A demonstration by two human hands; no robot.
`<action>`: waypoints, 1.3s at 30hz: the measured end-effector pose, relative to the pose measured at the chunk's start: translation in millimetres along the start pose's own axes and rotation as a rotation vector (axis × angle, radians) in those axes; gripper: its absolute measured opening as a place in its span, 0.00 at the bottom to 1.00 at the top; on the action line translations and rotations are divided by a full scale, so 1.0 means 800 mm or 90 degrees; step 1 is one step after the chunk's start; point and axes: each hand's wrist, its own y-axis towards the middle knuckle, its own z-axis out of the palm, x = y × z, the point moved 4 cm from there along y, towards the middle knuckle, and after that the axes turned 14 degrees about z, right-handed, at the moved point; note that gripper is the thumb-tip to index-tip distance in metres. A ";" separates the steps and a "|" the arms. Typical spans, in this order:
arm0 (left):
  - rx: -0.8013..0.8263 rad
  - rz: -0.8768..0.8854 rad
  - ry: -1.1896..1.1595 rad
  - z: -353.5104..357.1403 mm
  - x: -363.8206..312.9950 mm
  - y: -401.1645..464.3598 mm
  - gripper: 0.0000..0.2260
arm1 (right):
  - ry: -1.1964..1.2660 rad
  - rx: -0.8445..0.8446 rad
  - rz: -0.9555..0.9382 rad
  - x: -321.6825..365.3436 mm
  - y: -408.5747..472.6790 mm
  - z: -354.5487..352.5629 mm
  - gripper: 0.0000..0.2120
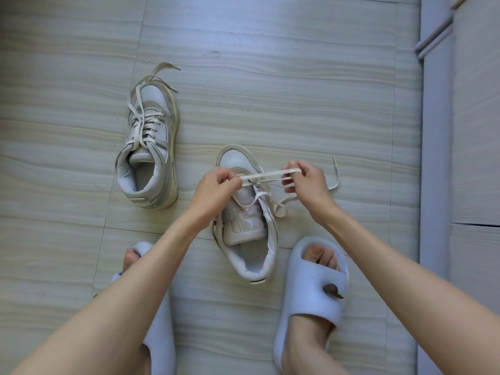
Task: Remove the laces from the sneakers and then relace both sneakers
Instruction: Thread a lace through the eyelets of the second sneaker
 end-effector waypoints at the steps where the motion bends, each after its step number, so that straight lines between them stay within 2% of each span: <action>1: 0.011 0.001 -0.046 -0.003 0.003 -0.006 0.09 | -0.010 -0.011 -0.024 0.001 -0.002 -0.001 0.14; 4: -0.007 -0.023 -0.228 -0.009 0.008 -0.015 0.02 | 0.010 0.038 -0.023 0.003 -0.007 0.009 0.13; 6: -0.016 -0.045 -0.308 -0.009 0.010 -0.020 0.02 | 0.027 0.101 -0.001 0.006 -0.007 0.014 0.10; 9: -0.020 -0.073 -0.395 -0.007 0.012 -0.024 0.06 | 0.041 0.145 0.034 0.005 -0.005 0.003 0.06; 11: 0.002 -0.084 -0.481 -0.007 0.015 -0.024 0.14 | 0.028 0.125 0.030 0.001 -0.004 -0.007 0.07; 13: 0.016 -0.089 -0.574 -0.007 0.014 -0.027 0.13 | -0.009 0.101 0.011 -0.002 -0.005 -0.008 0.09; 16: -0.027 -0.099 -0.706 -0.009 0.014 -0.029 0.08 | -0.100 0.106 -0.026 -0.002 -0.008 0.005 0.09; 20: -0.127 -0.163 -0.789 -0.012 0.025 -0.029 0.14 | -0.102 0.152 -0.046 -0.003 -0.012 0.020 0.09; 23: -0.153 -0.191 -0.776 -0.013 0.035 -0.029 0.18 | -0.130 0.139 -0.057 -0.011 -0.017 0.021 0.10; 28: -0.085 -0.195 -0.721 -0.015 0.032 -0.029 0.11 | -0.326 0.074 -0.124 -0.020 -0.032 0.018 0.22; 33: -0.005 -0.148 -0.611 -0.027 0.004 -0.026 0.15 | -0.371 0.114 -0.157 -0.012 -0.042 0.025 0.27; 34: 0.019 -0.136 -0.552 -0.032 -0.003 -0.026 0.14 | -0.372 0.135 -0.140 -0.010 -0.045 0.025 0.27; 36: 0.089 -0.106 -0.308 -0.049 -0.020 -0.026 0.13 | -0.378 0.184 -0.091 0.000 -0.052 0.018 0.24; 38: 0.172 -0.066 -0.070 -0.066 -0.046 -0.024 0.15 | -0.370 0.209 -0.055 0.023 -0.059 0.003 0.15; 39: 0.207 -0.048 0.002 -0.074 -0.062 -0.023 0.15 | -0.353 0.214 -0.048 0.040 -0.065 -0.005 0.11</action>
